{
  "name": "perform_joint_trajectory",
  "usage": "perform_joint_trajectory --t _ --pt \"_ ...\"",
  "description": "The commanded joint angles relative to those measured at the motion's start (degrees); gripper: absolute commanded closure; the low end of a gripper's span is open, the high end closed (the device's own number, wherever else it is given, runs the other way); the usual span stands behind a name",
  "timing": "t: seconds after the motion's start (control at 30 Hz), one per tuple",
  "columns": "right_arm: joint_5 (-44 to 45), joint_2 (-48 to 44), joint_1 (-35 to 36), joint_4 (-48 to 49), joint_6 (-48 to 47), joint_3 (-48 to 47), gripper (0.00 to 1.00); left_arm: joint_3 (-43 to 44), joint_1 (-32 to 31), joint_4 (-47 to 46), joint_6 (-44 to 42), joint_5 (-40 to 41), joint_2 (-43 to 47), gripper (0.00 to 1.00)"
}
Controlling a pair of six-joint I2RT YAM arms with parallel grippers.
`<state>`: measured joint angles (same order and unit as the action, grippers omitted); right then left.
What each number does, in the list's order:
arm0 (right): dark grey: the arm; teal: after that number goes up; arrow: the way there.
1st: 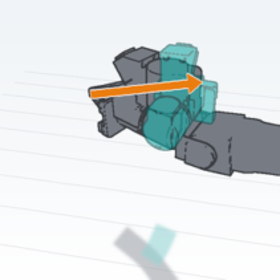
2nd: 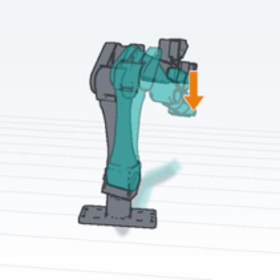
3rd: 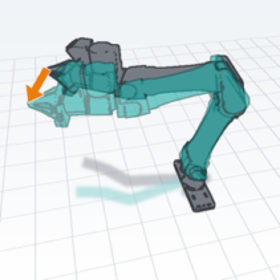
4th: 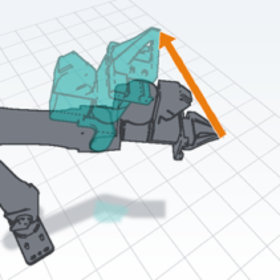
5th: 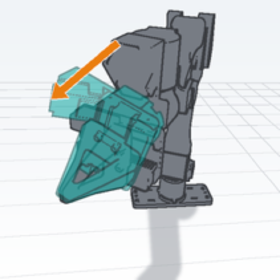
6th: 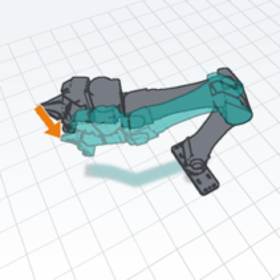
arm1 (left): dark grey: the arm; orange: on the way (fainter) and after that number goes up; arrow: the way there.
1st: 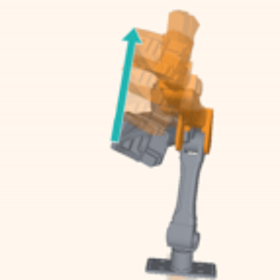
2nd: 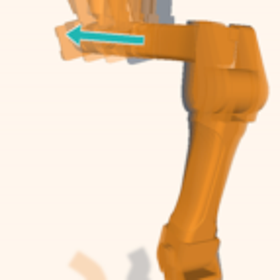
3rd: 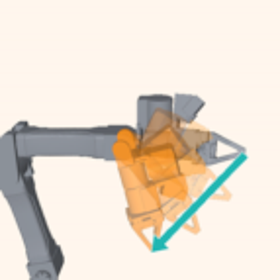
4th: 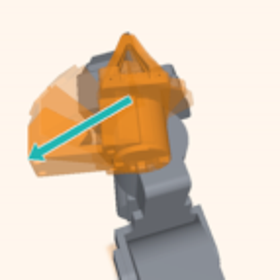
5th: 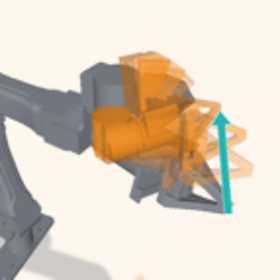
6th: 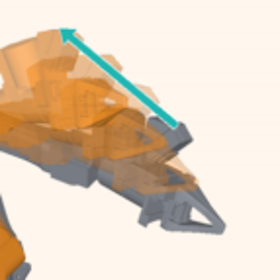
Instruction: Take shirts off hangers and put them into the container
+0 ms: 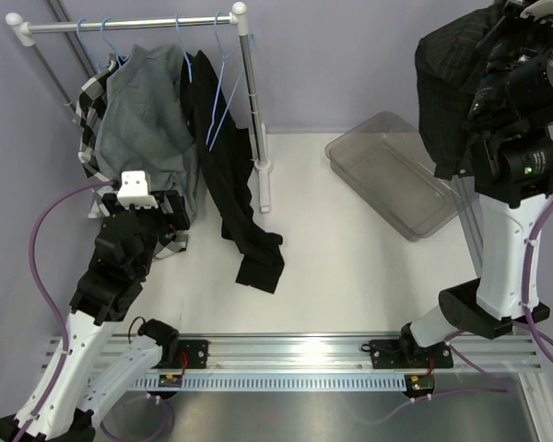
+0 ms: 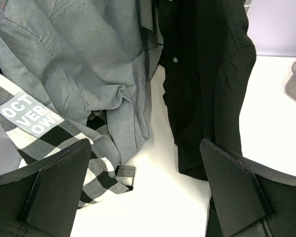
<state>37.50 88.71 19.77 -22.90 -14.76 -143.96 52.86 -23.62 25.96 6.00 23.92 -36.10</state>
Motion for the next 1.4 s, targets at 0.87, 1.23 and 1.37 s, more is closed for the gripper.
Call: perform_joint_trajectory --t 0.87,1.23,1.37 --pt "-19.31 8.94 -14.58 12.33 19.51 35.05 1.0 -0.48 0.24 -3.63 -0.2 0.34 0.59 0.01" --pt "-16.84 12.27 -21.59 6.47 32.32 48.95 1.0 -0.39 0.24 -3.54 -0.02 0.25 0.68 0.01" --pt "-19.12 18.07 -22.84 -4.84 36.55 47.64 1.0 -0.48 0.24 -3.54 0.06 0.16 0.85 0.01"
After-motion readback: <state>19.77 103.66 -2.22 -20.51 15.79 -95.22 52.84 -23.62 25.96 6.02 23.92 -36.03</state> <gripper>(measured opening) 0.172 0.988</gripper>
